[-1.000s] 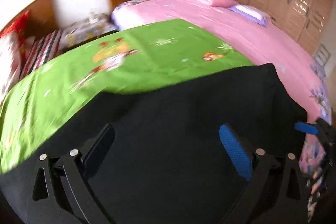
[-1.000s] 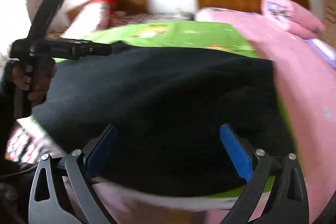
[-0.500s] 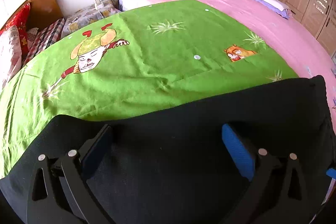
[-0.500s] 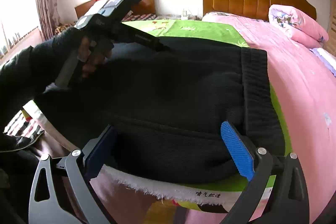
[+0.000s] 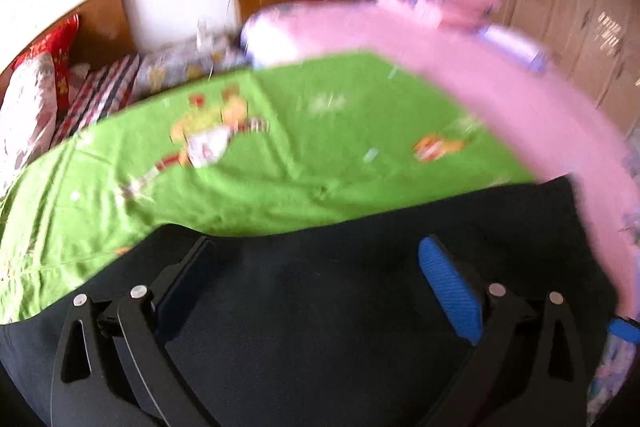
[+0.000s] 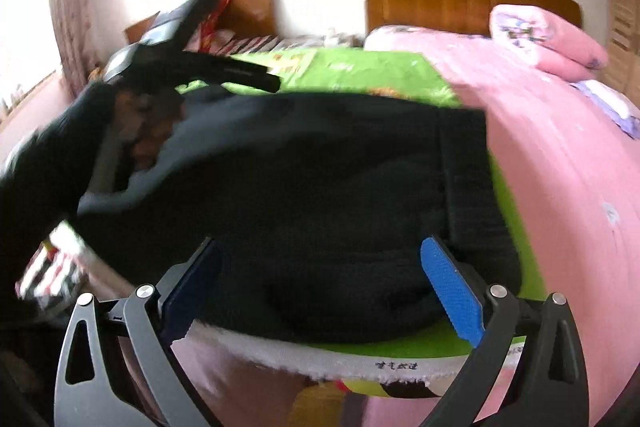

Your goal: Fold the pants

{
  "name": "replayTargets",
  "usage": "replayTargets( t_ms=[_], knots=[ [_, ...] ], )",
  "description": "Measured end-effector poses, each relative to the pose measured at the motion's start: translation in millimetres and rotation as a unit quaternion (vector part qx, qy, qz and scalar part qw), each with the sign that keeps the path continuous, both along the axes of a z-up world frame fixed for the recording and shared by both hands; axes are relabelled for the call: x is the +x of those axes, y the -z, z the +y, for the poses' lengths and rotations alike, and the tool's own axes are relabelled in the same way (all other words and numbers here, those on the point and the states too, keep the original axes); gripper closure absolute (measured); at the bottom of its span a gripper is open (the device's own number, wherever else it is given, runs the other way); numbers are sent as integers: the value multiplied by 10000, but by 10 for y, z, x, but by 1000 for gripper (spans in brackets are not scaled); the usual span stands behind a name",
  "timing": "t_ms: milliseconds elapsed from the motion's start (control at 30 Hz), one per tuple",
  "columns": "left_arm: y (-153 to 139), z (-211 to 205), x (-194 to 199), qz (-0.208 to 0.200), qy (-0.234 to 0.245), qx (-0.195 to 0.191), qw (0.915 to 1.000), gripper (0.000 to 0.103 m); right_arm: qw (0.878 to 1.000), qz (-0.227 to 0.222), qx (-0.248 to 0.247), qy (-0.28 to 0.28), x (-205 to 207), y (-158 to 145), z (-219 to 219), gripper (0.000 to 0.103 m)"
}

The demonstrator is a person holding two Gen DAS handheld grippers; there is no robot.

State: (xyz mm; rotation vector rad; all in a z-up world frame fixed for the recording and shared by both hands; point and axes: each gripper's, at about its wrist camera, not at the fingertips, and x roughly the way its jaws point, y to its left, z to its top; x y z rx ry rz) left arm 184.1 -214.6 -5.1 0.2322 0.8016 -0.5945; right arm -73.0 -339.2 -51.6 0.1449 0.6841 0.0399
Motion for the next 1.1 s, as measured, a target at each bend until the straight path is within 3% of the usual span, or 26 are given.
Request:
replayTargets(
  t_ms=[67, 167, 300, 433, 567, 700, 833, 900, 1033, 1100],
  knots=[
    [-104, 157, -187, -128, 16, 12, 9999, 2, 10000, -69, 18, -51, 28, -48, 62, 5],
    [9, 377, -359, -202, -123, 493, 9985, 2, 9996, 176, -205, -117, 121, 38, 198, 5],
    [214, 876, -457, 209, -415, 535, 9975, 2, 9970, 665, -387, -95, 204, 307, 288, 4],
    [396, 1393, -471, 702, -831, 572, 9924, 2, 9974, 608, -368, -82, 160, 327, 274, 4],
    [430, 1697, -497, 755, -837, 314, 9931, 2, 9956, 664, -602, 271, 202, 175, 408, 4],
    [227, 1847, -646, 583, -748, -208, 9953, 2, 9985, 280, -459, -127, 286, -6, 757, 4],
    [213, 2052, -794, 339, -812, -194, 9959, 2, 9943, 490, -706, -638, 460, 112, 1164, 4],
    [340, 2261, -823, 539, -919, -189, 9941, 2, 9913, 862, -746, -657, 558, 310, 1252, 4],
    [267, 2834, -1032, 447, -1189, -764, 9890, 2, 9929, 804, -711, -510, 557, 198, 1280, 4],
    [177, 3269, -1160, 176, -1586, -1022, 9819, 2, 9937, 646, -744, -537, 546, 97, 1397, 4]
  ],
)
